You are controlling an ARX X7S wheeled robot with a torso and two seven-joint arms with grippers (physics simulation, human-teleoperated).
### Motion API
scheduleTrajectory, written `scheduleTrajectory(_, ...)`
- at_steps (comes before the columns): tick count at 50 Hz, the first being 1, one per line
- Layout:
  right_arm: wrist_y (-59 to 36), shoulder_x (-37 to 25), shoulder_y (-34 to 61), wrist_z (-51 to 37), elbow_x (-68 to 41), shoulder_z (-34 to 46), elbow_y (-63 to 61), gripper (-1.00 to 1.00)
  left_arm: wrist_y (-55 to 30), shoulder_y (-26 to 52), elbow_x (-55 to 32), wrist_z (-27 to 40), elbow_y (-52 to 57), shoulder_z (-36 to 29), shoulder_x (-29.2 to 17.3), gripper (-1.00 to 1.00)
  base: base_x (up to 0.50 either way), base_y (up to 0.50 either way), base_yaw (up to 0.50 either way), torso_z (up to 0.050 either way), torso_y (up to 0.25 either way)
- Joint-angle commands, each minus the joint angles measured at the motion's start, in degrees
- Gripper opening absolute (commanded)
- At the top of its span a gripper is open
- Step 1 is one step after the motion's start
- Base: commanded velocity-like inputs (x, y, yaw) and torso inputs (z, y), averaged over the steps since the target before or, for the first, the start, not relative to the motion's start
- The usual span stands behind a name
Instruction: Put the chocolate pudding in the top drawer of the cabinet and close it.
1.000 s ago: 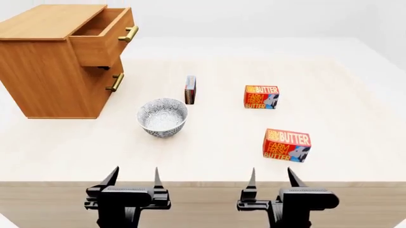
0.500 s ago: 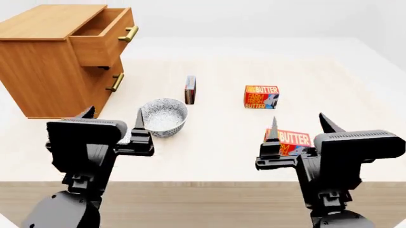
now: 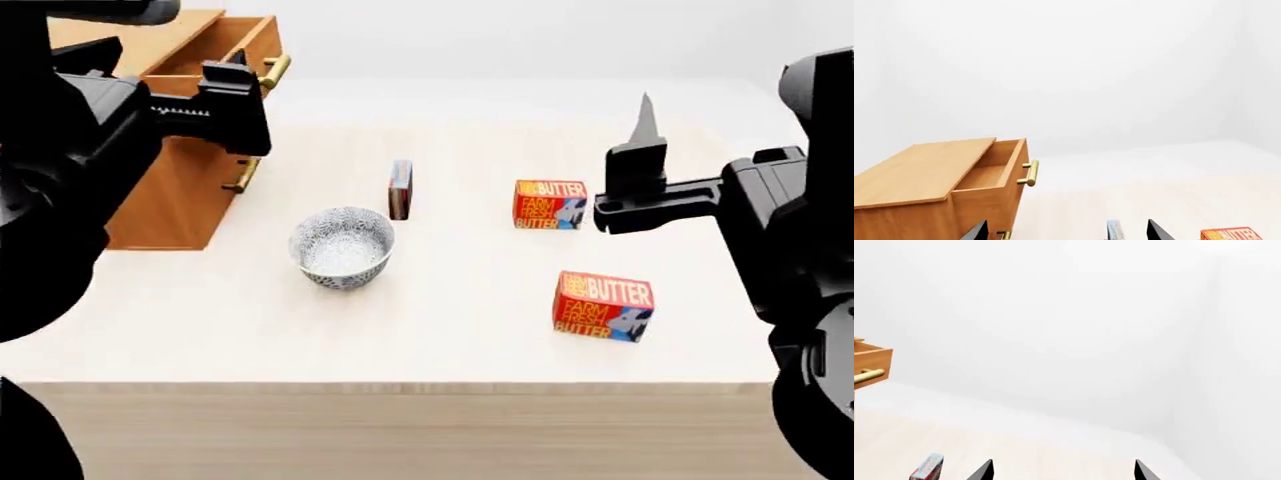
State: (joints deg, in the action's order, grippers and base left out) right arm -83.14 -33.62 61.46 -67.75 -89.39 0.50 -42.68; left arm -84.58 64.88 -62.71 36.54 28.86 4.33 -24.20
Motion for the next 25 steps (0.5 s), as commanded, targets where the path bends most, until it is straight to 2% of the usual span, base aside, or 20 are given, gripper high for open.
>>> scheduleTrajectory(1,-1.7,-3.6,10.7,-8.2,-12.3,3.5,3.1,1.0,-0.4,11.0,-4.3,3.9,-7.4,-6.1,-4.7,1.0,0.29,0.0,0.0,0.0,0.0)
scheduleTrajectory(25,0.8,-5.9,12.4,-6.1,-11.0,5.0,3.2,1.0,2.8,12.8,-2.8,2.7,-9.6,-9.9,-7.0,1.0,0.49,0.0,0.0,0.0,0.0)
